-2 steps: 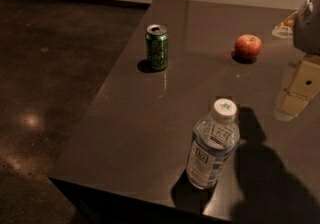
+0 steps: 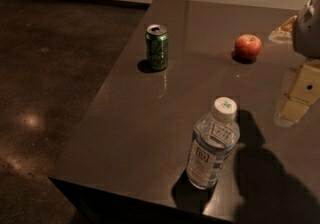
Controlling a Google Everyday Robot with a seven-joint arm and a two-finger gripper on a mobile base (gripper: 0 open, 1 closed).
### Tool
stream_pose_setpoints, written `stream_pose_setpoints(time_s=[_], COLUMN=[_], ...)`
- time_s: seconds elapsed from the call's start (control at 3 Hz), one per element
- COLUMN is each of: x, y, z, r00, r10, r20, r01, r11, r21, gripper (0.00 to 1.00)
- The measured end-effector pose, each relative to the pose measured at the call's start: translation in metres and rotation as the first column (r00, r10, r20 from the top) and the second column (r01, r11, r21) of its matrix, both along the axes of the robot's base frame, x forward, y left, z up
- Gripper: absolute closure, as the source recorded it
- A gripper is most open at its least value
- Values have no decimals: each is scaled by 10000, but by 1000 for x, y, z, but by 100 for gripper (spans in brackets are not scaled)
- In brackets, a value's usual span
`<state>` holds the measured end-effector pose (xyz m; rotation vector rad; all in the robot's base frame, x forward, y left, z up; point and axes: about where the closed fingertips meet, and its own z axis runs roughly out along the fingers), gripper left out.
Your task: Knock blue plastic bottle over
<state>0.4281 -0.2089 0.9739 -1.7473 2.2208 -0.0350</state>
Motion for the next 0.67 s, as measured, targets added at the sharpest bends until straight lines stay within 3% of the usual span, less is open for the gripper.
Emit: stream_pose_setpoints(time_s=[0.67], x=[-40], y=[15], z=[-20], r00=[9970], r10=[540], r20=[-557], r01=[-464], r11=[9905], r21=[1296], gripper=[0])
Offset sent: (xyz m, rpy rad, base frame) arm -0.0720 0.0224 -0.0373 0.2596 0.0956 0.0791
